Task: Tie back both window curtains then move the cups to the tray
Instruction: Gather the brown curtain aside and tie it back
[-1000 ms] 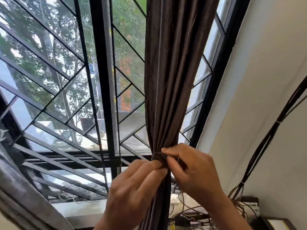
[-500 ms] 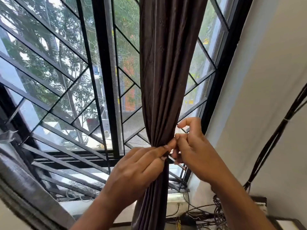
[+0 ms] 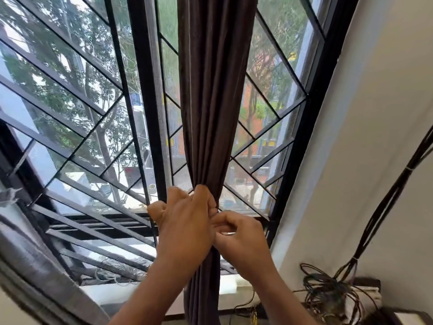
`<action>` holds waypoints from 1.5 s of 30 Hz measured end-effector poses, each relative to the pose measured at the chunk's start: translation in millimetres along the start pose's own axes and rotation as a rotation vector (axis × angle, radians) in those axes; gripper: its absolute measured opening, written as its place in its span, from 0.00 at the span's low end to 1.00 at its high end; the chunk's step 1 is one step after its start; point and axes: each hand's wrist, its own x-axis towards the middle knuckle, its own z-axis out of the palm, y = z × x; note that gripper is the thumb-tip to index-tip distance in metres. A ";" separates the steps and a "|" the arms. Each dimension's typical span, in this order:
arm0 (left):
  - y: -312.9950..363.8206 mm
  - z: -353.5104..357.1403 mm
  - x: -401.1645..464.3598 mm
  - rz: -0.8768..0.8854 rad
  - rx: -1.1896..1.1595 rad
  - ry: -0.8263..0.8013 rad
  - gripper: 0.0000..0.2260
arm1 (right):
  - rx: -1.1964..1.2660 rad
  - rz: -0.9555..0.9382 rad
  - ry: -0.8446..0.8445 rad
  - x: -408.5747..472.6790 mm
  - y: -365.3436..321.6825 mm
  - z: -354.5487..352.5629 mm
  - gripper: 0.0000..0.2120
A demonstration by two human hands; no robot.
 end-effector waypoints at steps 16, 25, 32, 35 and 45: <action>-27.1 2.2 -12.8 -0.297 -0.977 0.172 0.07 | -0.331 -0.547 0.222 12.6 -0.6 -14.7 0.02; -57.5 -5.0 2.3 -0.156 -0.674 0.288 0.07 | -0.666 -0.661 0.092 38.8 -1.3 -66.6 0.09; -60.8 9.8 11.1 -0.106 -0.570 0.090 0.15 | -0.375 -0.322 0.100 52.5 10.8 -55.5 0.09; -52.8 17.9 9.9 -0.180 -0.672 0.025 0.16 | 0.018 0.001 0.045 44.3 17.6 -37.3 0.09; -41.4 47.7 49.6 0.065 -0.707 -0.279 0.09 | 0.096 0.211 -0.359 71.0 22.1 -34.8 0.30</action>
